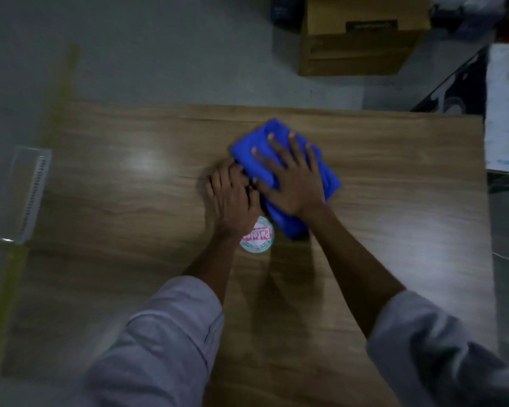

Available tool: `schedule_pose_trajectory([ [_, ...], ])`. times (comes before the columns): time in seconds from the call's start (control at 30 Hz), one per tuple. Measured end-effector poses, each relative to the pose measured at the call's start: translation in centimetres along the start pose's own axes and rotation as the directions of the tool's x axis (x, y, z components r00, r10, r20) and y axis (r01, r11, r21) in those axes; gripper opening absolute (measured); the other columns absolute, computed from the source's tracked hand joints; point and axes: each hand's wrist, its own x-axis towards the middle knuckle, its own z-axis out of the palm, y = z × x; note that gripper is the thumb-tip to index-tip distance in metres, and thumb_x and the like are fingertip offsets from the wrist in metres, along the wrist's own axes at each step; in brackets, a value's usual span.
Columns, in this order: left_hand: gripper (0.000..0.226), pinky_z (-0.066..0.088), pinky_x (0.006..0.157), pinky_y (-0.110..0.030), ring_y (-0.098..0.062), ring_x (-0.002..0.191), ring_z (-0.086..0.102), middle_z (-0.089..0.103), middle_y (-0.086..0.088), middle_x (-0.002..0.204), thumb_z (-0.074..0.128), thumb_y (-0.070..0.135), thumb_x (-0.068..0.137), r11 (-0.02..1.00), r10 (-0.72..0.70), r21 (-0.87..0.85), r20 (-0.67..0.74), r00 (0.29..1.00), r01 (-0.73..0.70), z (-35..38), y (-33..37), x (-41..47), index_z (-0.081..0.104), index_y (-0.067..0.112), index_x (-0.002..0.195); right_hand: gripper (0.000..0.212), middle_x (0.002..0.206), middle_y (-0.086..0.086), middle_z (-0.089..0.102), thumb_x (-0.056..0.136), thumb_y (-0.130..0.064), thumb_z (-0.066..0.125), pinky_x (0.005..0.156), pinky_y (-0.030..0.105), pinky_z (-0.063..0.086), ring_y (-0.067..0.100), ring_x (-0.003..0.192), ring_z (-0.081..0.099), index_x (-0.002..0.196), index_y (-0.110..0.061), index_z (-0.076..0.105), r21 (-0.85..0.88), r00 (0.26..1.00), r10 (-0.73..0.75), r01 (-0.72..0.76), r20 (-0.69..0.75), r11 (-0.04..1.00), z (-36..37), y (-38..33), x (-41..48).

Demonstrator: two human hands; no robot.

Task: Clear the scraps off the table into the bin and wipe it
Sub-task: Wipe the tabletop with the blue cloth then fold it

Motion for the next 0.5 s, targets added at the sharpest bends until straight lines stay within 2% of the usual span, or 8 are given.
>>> schedule_pose_trajectory([
  [0.07,0.046,0.033,0.102,-0.046,-0.032,0.116,0.048,0.055,-0.011,0.131,0.049,0.036,0.080,1.000,0.018,0.010,-0.010,1.000,-0.018,-0.3,0.1,0.0,0.055,0.012,0.118,0.063,0.168,-0.009,0.021,0.097,-0.068,0.039,0.123,0.057,0.011,0.028,0.157,0.008,0.155,-0.046,0.032,-0.015,0.999,-0.033,0.033,-0.016,0.999,-0.3,1.6,-3.5],
  [0.13,0.042,0.033,0.100,-0.045,-0.031,0.114,0.048,0.054,-0.009,0.130,0.053,0.033,0.079,0.999,0.015,0.050,-0.012,1.000,-0.015,-0.5,0.2,0.2,0.055,0.014,0.116,0.064,0.168,-0.010,0.021,0.096,-0.070,0.037,0.123,0.056,0.012,0.027,0.157,0.009,0.154,-0.047,0.033,-0.017,0.994,0.091,-0.092,-0.052,0.996,-1.9,5.3,-5.3],
  [0.23,0.040,0.031,0.098,-0.044,-0.028,0.114,0.044,0.053,-0.008,0.131,0.051,0.035,0.078,0.995,0.010,0.101,0.007,1.000,-0.011,-0.3,0.3,0.5,0.055,0.017,0.114,0.067,0.169,-0.012,0.017,0.093,-0.075,0.031,0.124,0.056,0.005,0.029,0.157,0.005,0.155,-0.050,0.029,0.036,0.937,0.347,-0.346,-0.042,0.938,-4.2,10.1,-3.5],
  [0.3,0.040,0.030,0.098,-0.044,-0.028,0.113,0.042,0.053,-0.009,0.129,0.050,0.036,0.078,0.993,0.017,0.114,0.007,1.000,-0.017,0.0,0.1,0.6,0.055,0.017,0.114,0.067,0.169,-0.011,0.015,0.093,-0.076,0.029,0.124,0.056,0.001,0.030,0.157,0.001,0.155,-0.051,0.027,0.074,0.909,0.413,-0.410,-0.046,0.909,-4.7,10.3,0.0],
  [0.37,0.042,0.027,0.099,-0.044,-0.028,0.114,0.039,0.052,-0.010,0.128,0.051,0.036,0.079,0.993,0.022,0.116,-0.003,1.000,-0.021,0.2,-0.1,0.5,0.053,0.016,0.116,0.067,0.169,-0.007,0.019,0.094,-0.073,0.028,0.124,0.055,0.003,0.034,0.156,0.005,0.155,-0.047,0.030,0.054,0.931,0.362,-0.359,-0.053,0.932,-3.8,8.2,3.7],
  [0.43,0.045,0.025,0.099,-0.044,-0.028,0.114,0.038,0.052,-0.011,0.129,0.054,0.035,0.078,0.994,0.024,0.111,-0.005,1.000,-0.023,0.2,0.1,0.5,0.052,0.015,0.118,0.066,0.167,-0.001,0.024,0.095,-0.069,0.028,0.125,0.055,0.008,0.038,0.155,0.013,0.155,-0.042,0.035,0.063,0.972,0.232,-0.230,-0.035,0.971,-2.2,5.0,6.1],
  [0.5,0.047,0.027,0.098,-0.045,-0.029,0.113,0.039,0.052,-0.012,0.128,0.053,0.036,0.076,0.993,0.015,0.114,0.010,1.000,-0.016,-0.1,0.2,0.5,0.053,0.014,0.117,0.061,0.164,0.003,0.033,0.097,-0.062,0.037,0.123,0.054,0.017,0.040,0.153,0.021,0.152,-0.035,0.045,0.097,0.994,0.083,-0.077,-0.065,0.992,-0.8,1.8,6.2],
])
